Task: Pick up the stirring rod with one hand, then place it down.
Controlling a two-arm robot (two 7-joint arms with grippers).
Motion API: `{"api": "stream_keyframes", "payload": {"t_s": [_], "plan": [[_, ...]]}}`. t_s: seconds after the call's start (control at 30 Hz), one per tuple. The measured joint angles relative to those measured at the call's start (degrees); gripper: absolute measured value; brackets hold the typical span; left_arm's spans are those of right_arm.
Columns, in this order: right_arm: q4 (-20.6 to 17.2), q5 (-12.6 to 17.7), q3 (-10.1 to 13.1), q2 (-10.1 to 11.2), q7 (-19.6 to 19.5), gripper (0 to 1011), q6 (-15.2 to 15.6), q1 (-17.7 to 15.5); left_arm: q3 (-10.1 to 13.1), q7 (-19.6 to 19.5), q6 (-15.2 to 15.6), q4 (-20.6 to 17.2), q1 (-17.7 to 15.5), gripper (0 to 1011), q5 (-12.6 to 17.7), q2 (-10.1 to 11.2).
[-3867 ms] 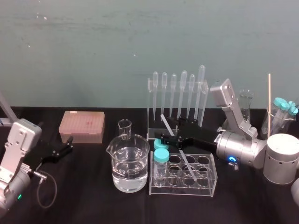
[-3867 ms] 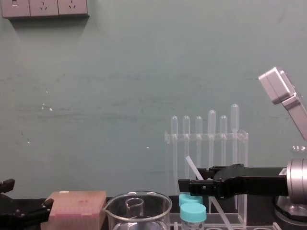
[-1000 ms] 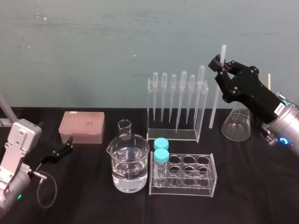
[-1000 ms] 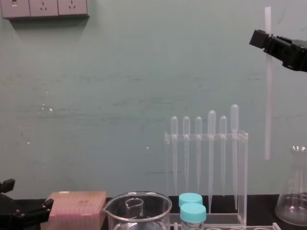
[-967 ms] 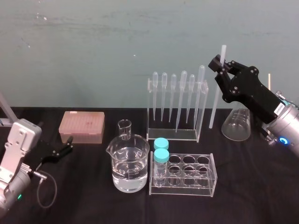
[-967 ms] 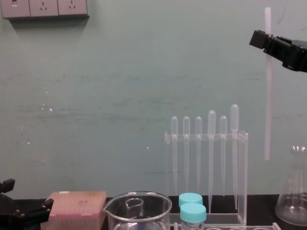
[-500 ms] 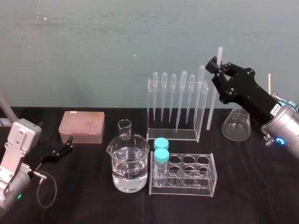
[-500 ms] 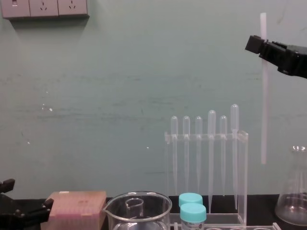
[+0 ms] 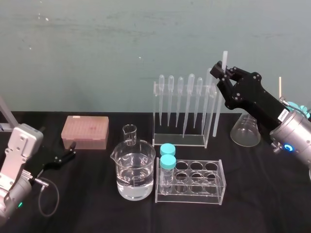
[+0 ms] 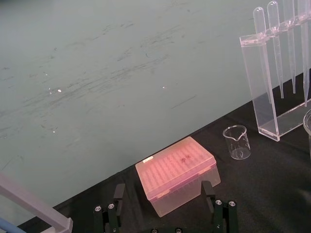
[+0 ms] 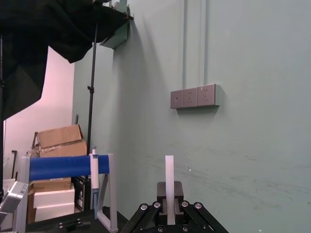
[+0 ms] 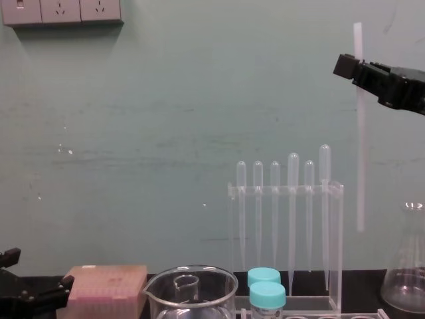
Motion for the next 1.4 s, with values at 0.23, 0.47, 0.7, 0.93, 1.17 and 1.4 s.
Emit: {"api": "stream_keyframes", "payload": {"t_s": [0.23,0.47,0.7,0.93,1.17,1.4], "plan": [[-0.1,0.0,-0.1,0.1,-0.1,72,0.2,0.0,0.0,0.0,0.0,0.0,0.0,1000,0.0,0.0],[-0.3,0.0,-0.2,0.2,-0.2,72,0.5,-0.1,0.0,0.0,0.0,0.0,0.0,1000,0.0,0.0],[-0.3,0.0,-0.2,0.4,-0.2,72,0.6,-0.1,0.0,0.0,0.0,0.0,0.0,1000,0.0,0.0],[-0.3,0.2,-0.3,0.4,-0.2,72,0.6,-0.1,0.0,0.0,0.0,0.0,0.0,1000,0.0,0.0],[-0.2,0.3,-0.3,0.4,-0.1,72,0.6,0.0,0.0,0.0,0.0,0.0,0.0,1000,0.0,0.0],[-0.3,0.3,-0.4,0.3,-0.1,72,0.6,0.0,0.0,0.0,0.0,0.0,0.0,1000,0.0,0.0]]}}
